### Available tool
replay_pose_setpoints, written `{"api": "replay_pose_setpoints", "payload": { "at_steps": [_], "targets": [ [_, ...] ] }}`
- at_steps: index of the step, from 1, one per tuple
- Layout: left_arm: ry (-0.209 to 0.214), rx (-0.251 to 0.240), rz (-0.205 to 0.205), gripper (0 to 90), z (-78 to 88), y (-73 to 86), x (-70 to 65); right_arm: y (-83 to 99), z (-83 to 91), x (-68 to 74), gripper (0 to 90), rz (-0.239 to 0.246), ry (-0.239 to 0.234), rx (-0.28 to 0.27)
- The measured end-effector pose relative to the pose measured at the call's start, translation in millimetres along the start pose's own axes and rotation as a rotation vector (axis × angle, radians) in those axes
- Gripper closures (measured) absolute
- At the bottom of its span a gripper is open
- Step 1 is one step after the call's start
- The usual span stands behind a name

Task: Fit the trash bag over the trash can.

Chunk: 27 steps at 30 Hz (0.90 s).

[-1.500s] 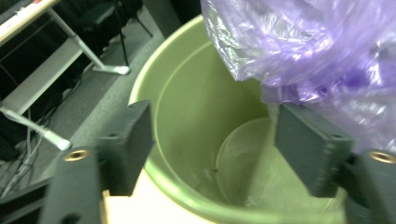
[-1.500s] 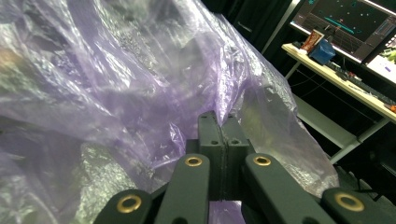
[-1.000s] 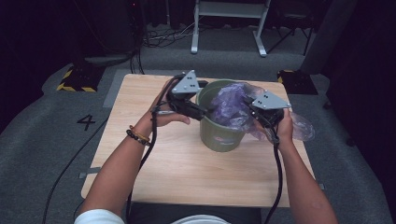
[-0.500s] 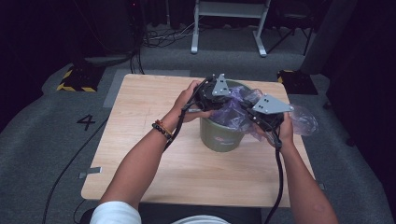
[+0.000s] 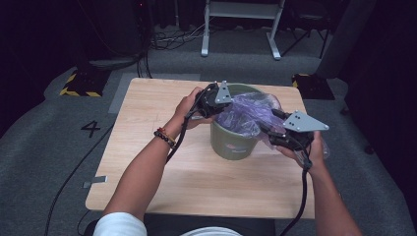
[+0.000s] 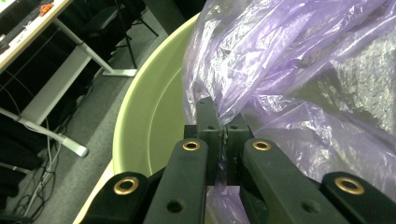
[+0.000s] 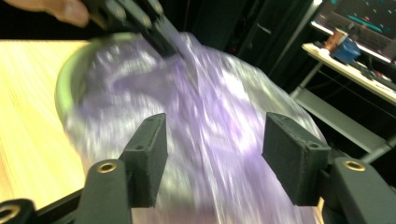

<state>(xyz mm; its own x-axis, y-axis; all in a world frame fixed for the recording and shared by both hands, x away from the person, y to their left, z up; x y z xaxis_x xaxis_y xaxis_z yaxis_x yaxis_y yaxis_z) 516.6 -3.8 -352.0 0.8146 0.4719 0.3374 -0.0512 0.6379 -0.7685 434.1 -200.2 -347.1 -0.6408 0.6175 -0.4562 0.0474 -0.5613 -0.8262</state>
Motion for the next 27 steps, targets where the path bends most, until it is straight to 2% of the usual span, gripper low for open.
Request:
{"api": "replay_pose_setpoints", "payload": {
  "at_steps": [2, 5, 8, 10, 12, 13, 14, 15, 17, 18, 19, 21, 23, 25, 26, 27],
  "targets": [
    [0.001, -0.001, 0.004, 89.4, 0.1, 2.3, 1.7, 7.4, 7.5, -2.3, 37.2, -0.005, 0.028, 0.013],
    [0.003, -0.006, 0.012, 89.4, -0.1, 5.0, 3.8, 20.7, 20.3, -8.0, 32.3, -0.041, 0.078, 0.022],
    [0.008, -0.011, 0.025, 89.4, 0.3, 7.5, 5.6, 31.2, 24.3, -12.6, 28.5, -0.084, 0.085, 0.042],
    [0.009, -0.013, 0.029, 89.4, 0.0, 8.9, 6.2, 38.4, 24.3, -15.4, 31.3, -0.12, 0.074, 0.059],
    [0.009, -0.015, 0.03, 89.3, -0.2, 9.8, 6.9, 42.3, 23.1, -15.2, 54.0, -0.123, 0.052, 0.076],
    [0.014, -0.019, 0.035, 89.3, -0.4, 9.9, 6.7, 43.0, 22.1, -13.4, 63.0, -0.11, 0.024, 0.077],
    [0.02, -0.025, 0.039, 89.2, -0.7, 10.0, 7.1, 42.9, 21.6, -12.4, 74.1, -0.098, 0.016, 0.078],
    [0.019, -0.026, 0.047, 87.4, -0.7, 10.2, 7.5, 41.8, 21.2, -11.2, 81.4, -0.08, 0.015, 0.077],
    [0.036, -0.036, 0.069, 79.7, 0.1, 10.2, 7.5, 38.1, 21.2, -9.9, 87.9, -0.071, 0.009, 0.062],
    [0.032, -0.044, 0.083, 73.1, 0.8, 9.6, 8.1, 35.8, 21.3, -10.2, 88.4, -0.069, 0.019, 0.056],
    [0.031, -0.05, 0.094, 61.3, 1.8, 9.3, 9.0, 33.2, 21.3, -10.9, 88.4, -0.067, 0.028, 0.051],
    [0.051, -0.074, 0.121, 48.9, 7.0, 8.9, 10.3, 27.3, 21.2, -12.4, 89.0, -0.062, 0.042, 0.04],
    [0.036, -0.077, 0.122, 32.4, 12.3, 9.1, 11.6, 21.2, 19.3, -13.2, 89.3, -0.043, 0.051, 0.048],
    [0.033, -0.093, 0.122, 23.6, 19.2, 8.8, 13.0, 13.8, 16.1, -13.9, 89.8, -0.017, 0.056, 0.052],
    [0.051, -0.112, 0.127, 22.6, 24.7, 6.7, 13.1, 11.1, 14.7, -14.1, 89.8, -0.007, 0.054, 0.053],
    [0.051, -0.112, 0.127, 21.5, 24.7, 6.7, 13.1, 5.8, 11.8, -14.9, 89.9, 0.005, 0.062, 0.058]
  ]
}}
Point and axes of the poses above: each handheld gripper's, and its own axes: z roughly backward along the jaws, y roughly out of its underside, x roughly to its left, the point moved 6 cm from there along -z, roughly forward along the jaws, and after that the axes turned 6 degrees about z, right-handed, at the moved point
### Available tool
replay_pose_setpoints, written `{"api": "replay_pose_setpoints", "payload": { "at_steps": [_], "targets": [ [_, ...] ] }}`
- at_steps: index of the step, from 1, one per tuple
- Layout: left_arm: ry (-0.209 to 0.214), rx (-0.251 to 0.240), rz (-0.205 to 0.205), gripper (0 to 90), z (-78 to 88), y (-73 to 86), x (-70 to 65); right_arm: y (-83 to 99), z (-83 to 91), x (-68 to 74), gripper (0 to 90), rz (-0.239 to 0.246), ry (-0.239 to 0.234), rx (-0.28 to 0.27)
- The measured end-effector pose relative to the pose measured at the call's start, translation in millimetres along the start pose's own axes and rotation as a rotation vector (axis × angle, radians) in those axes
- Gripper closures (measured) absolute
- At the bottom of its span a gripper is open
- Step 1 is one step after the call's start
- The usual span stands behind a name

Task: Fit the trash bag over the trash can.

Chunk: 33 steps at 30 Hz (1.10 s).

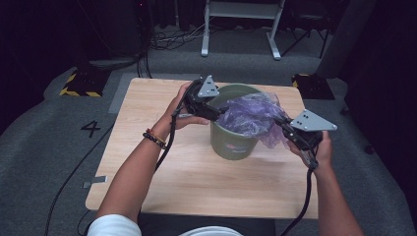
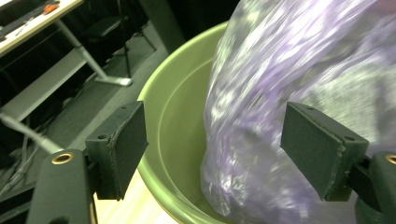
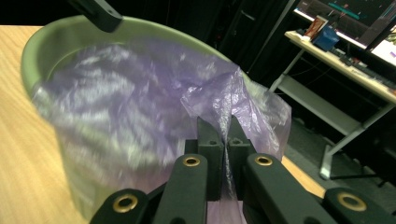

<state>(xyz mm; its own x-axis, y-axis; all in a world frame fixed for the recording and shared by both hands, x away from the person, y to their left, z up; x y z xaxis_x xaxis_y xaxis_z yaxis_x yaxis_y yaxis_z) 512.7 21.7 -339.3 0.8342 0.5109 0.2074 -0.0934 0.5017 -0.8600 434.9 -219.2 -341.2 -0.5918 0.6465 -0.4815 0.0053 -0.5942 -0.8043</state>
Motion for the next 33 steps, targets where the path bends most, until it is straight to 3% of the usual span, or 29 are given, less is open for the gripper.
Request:
{"api": "replay_pose_setpoints", "payload": {
  "at_steps": [2, 4, 10, 13, 15, 16, 17, 18, 20, 22, 23, 30, 31, 33],
  "targets": [
    [0.025, -0.043, -0.01, 20.5, 8.5, -9.6, -5.6, -7.2, -4.0, -0.1, 90.0, 0.017, -0.006, 0.003],
    [0.041, -0.053, -0.028, 20.5, 9.4, -15.0, -10.8, -13.4, -8.4, -0.1, 90.0, 0.029, -0.004, 0.007],
    [0.091, -0.051, -0.07, 21.3, -10.0, -35.0, -36.8, -32.4, -23.4, 6.8, 88.7, 0.07, -0.053, 0.007],
    [0.086, -0.043, -0.091, 22.5, -19.0, -39.4, -42.5, -38.4, -26.7, 10.4, 86.9, 0.085, -0.082, 0.0],
    [0.09, -0.039, -0.099, 28.2, -22.4, -40.5, -44.7, -40.5, -27.7, 12.2, 85.9, 0.086, -0.098, -0.006],
    [0.069, -0.029, -0.123, 28.2, -28.9, -41.5, -46.3, -41.9, -28.4, 13.6, 84.5, 0.09, -0.11, -0.007],
    [0.075, -0.032, -0.133, 50.8, -31.4, -40.6, -46.5, -44.4, -28.6, 16.5, 80.9, 0.093, -0.125, -0.016],
    [0.067, -0.026, -0.134, 55.3, -32.5, -39.4, -45.3, -44.5, -28.2, 17.0, 79.4, 0.092, -0.127, -0.017],
    [0.068, -0.025, -0.146, 74.9, -32.1, -36.6, -42.9, -44.5, -26.5, 18.9, 75.1, 0.094, -0.145, -0.031],
    [0.054, -0.021, -0.143, 87.7, -32.2, -35.0, -40.9, -44.1, -25.3, 19.7, 71.9, 0.096, -0.149, -0.035],
    [0.029, -0.017, -0.137, 89.9, -30.4, -31.5, -35.7, -42.8, -22.2, 19.2, 60.2, 0.091, -0.131, -0.032],
    [-0.009, -0.007, -0.082, 90.0, -22.6, -18.4, -18.1, -32.3, -0.9, 15.9, 43.4, 0.07, -0.099, -0.016],
    [-0.013, -0.003, -0.072, 90.0, -19.4, -13.8, -12.9, -24.7, 8.5, 15.2, 35.5, 0.054, -0.087, -0.016],
    [-0.029, -0.001, -0.059, 90.0, -16.4, -8.9, -8.2, -16.2, 15.3, 13.9, 32.5, 0.027, -0.065, -0.008]
  ]
}}
Point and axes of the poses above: each handheld gripper's, and its own axes: z roughly backward along the jaws, y roughly out of its underside, x roughly to its left, the point moved 6 cm from there along -z, roughly forward along the jaws, and after that the axes turned 6 degrees about z, right-handed, at the moved point
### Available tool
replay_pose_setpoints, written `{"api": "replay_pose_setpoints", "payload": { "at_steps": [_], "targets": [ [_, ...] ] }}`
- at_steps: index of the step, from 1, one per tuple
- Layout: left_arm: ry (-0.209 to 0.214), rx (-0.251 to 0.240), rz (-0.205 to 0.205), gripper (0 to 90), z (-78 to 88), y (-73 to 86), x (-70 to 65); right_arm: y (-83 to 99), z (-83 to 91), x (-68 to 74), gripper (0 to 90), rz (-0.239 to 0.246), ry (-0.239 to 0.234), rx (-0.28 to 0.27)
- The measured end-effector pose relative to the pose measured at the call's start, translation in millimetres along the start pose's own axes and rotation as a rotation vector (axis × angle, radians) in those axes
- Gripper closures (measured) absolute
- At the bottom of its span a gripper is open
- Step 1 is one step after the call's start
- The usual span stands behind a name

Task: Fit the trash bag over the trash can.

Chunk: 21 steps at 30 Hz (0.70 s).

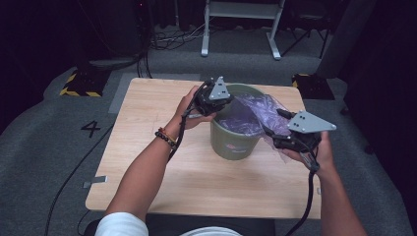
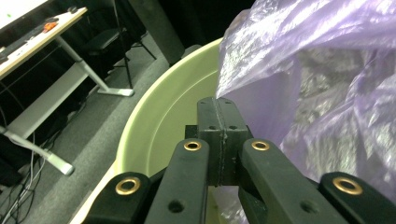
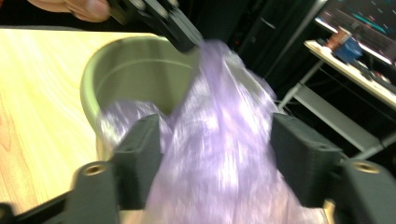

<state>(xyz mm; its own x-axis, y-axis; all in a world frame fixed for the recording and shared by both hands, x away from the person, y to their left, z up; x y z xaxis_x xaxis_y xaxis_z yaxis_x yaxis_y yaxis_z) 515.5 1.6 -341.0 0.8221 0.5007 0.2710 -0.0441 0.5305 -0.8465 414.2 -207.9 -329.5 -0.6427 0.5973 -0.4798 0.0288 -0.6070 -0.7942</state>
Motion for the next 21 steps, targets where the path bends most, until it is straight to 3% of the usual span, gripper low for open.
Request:
{"api": "replay_pose_setpoints", "payload": {
  "at_steps": [5, 6, 7, 9, 11, 12, 13, 16, 21],
  "targets": [
    [-0.011, 0.006, 0.032, 90.0, 6.2, 11.5, 10.2, 16.5, 12.2, 0.6, 27.5, -0.038, 0.013, -0.011],
    [-0.006, 0.002, 0.038, 90.0, 7.4, 13.4, 11.7, 21.6, 14.7, 1.3, 35.1, -0.063, 0.0, -0.026],
    [0.003, 0.0, 0.042, 90.0, 8.4, 14.9, 12.3, 21.6, 14.7, 1.3, 35.1, -0.063, 0.0, -0.026],
    [0.016, -0.019, 0.051, 87.9, 10.6, 14.5, 12.2, 24.7, 11.0, 3.2, 56.2, -0.036, -0.015, -0.013],
    [0.013, -0.041, 0.061, 67.4, 12.2, 10.8, 10.6, 25.1, 4.5, 3.5, 76.5, -0.015, -0.013, 0.007],
    [0.016, -0.054, 0.065, 49.8, 13.0, 8.1, 8.7, 22.8, -1.3, 3.2, 84.0, -0.002, -0.018, 0.004],
    [0.021, -0.069, 0.065, 49.8, 13.9, 5.0, 6.6, 22.8, -1.3, 3.2, 84.0, -0.002, -0.018, 0.004],
    [0.042, -0.109, 0.052, 31.6, 14.9, -6.8, -4.7, 16.5, -7.6, 1.6, 90.0, 0.022, -0.017, -0.002],
    [0.076, -0.098, -0.055, 23.4, 7.1, -23.8, -32.6, -4.0, -16.1, 6.6, 90.0, 0.104, -0.064, -0.006]
  ]
}}
Point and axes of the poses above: each handheld gripper's, and its own axes: z roughly backward along the jaws, y roughly out of its underside, x roughly to its left, the point moved 6 cm from there along -z, roughly forward along the jaws, and after that the axes turned 6 degrees about z, right-handed, at the moved point
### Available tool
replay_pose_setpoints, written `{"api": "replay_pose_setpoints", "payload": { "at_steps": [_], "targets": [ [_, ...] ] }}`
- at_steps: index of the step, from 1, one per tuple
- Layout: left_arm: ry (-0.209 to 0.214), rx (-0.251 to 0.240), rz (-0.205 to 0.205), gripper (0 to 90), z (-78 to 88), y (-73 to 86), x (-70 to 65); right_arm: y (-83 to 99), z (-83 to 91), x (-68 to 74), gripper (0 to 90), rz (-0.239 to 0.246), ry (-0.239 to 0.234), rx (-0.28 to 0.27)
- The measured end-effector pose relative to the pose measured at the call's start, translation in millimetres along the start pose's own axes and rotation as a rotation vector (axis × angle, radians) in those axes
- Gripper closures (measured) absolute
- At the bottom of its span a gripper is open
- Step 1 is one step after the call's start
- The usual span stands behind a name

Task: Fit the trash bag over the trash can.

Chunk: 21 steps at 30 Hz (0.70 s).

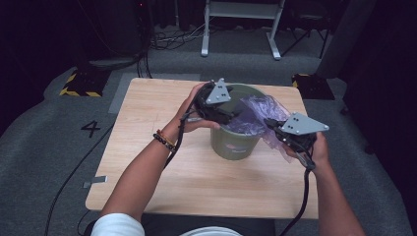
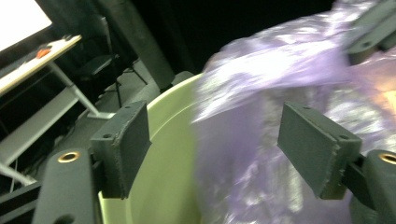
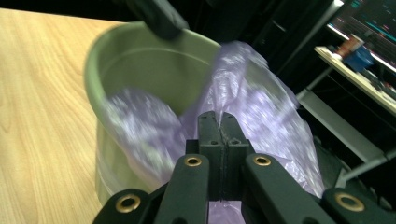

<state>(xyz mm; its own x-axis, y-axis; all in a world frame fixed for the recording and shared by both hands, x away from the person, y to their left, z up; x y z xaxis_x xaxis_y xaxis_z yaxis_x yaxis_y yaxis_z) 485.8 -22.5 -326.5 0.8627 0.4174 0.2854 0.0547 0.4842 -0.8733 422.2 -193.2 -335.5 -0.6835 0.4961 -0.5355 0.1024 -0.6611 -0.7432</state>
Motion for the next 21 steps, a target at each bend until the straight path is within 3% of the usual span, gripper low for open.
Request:
{"api": "replay_pose_setpoints", "payload": {
  "at_steps": [3, 5, 7, 9, 10, 14, 17, 18, 19, 21],
  "targets": [
    [0.002, 0.021, -0.048, 23.3, -9.3, -4.5, -8.9, -18.4, -5.4, 3.7, 90.0, 0.06, -0.047, -0.005],
    [-0.004, 0.038, -0.078, 27.8, -13.9, -5.0, -11.5, -22.0, -6.5, 4.8, 90.0, 0.065, -0.065, -0.009],
    [-0.025, 0.051, -0.096, 38.5, -16.2, -4.6, -11.0, -27.2, -8.4, 6.7, 90.0, 0.082, -0.08, -0.009],
    [-0.028, 0.045, -0.101, 59.1, -16.1, -4.2, -10.2, -31.5, -10.3, 10.9, 90.0, 0.092, -0.109, -0.021],
    [-0.028, 0.048, -0.108, 59.1, -16.0, -3.9, -9.8, -31.5, -10.3, 10.9, 90.0, 0.092, -0.109, -0.021],
    [-0.048, 0.069, -0.136, 89.6, -15.5, -1.5, -7.3, -33.0, -11.3, 13.4, 87.8, 0.096, -0.119, -0.026],
    [-0.064, 0.092, -0.132, 90.0, -13.9, 2.9, -2.7, -31.6, -8.9, 13.5, 80.5, 0.091, -0.108, -0.028],
    [-0.076, 0.099, -0.126, 90.0, -12.7, 4.8, -0.2, -30.7, -7.5, 12.9, 74.3, 0.091, -0.098, -0.026],
    [-0.078, 0.102, -0.117, 90.0, -10.9, 6.6, 2.5, -29.1, -2.9, 9.4, 57.1, 0.055, -0.065, -0.034],
    [-0.105, 0.109, -0.101, 90.0, -5.9, 11.5, 8.6, -27.6, 0.3, 7.6, 52.8, 0.029, -0.059, -0.044]
  ]
}}
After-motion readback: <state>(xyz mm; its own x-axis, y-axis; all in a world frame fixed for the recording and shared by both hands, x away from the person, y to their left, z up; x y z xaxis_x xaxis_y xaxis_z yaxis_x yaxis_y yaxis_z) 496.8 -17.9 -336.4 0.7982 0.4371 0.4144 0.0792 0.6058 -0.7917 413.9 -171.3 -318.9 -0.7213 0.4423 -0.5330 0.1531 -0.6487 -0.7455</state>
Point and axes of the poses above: each handheld gripper's, and its own axes: z roughly backward along the jaws, y roughly out of its underside, x roughly to its left, the point moved 6 cm from there along -z, roughly forward along the jaws, and after that the axes turned 6 degrees about z, right-handed, at the moved point
